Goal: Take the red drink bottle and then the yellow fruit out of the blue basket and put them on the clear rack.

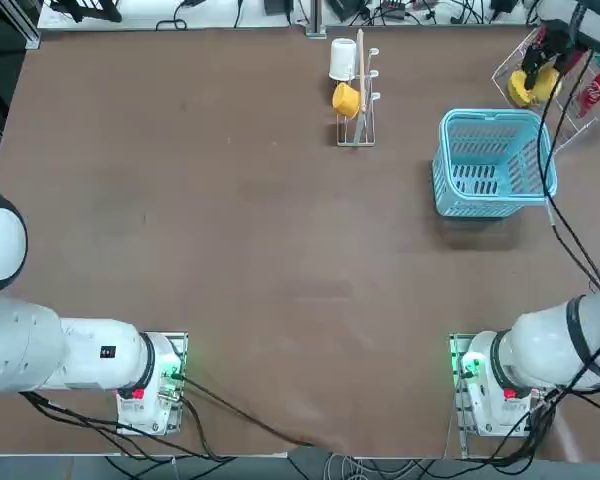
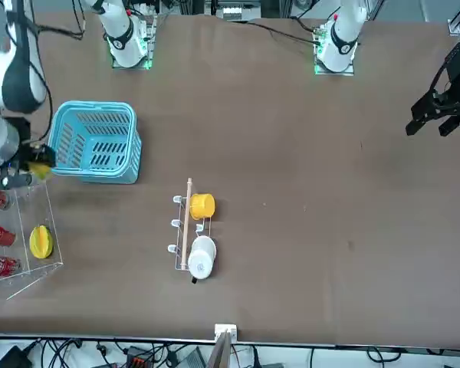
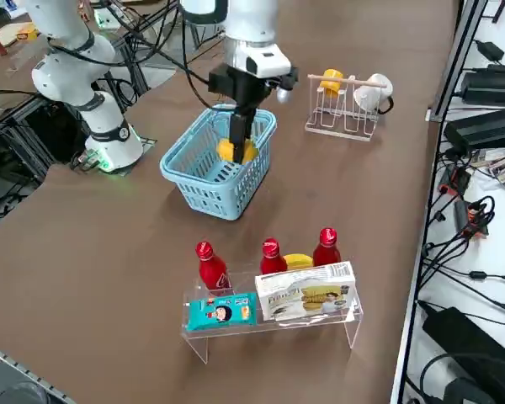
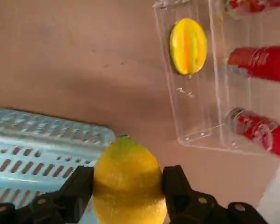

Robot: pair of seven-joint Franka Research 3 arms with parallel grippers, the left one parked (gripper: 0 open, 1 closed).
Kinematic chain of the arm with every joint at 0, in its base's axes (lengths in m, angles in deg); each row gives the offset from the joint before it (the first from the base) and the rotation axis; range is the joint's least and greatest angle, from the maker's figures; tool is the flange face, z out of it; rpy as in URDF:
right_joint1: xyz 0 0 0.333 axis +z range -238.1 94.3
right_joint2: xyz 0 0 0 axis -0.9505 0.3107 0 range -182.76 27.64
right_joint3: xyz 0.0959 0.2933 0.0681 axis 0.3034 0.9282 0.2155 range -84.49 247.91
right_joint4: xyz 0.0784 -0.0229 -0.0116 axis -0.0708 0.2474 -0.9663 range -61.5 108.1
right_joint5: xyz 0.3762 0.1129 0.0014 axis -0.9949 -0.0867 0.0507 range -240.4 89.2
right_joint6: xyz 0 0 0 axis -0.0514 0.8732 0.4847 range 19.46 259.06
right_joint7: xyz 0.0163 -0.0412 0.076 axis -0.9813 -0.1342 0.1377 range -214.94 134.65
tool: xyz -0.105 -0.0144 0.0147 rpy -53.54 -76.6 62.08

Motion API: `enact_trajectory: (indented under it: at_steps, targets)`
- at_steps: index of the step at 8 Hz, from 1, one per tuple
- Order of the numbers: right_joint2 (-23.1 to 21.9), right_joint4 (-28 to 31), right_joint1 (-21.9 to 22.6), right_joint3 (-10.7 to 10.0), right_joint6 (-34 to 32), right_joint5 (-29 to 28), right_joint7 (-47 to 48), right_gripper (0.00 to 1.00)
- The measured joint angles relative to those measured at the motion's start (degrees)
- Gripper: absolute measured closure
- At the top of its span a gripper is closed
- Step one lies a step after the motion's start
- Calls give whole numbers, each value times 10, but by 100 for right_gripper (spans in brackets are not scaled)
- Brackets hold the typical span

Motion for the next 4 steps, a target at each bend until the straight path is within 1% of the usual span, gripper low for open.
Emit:
enact_trajectory:
  at_steps: [1,2,4]
  targets:
    - [33,-26,-6,0,11,11,-15,16]
    - [64,-42,-13,0,37,23,-31,16]
    - [117,-53,-25,0,99,84,-44,16]
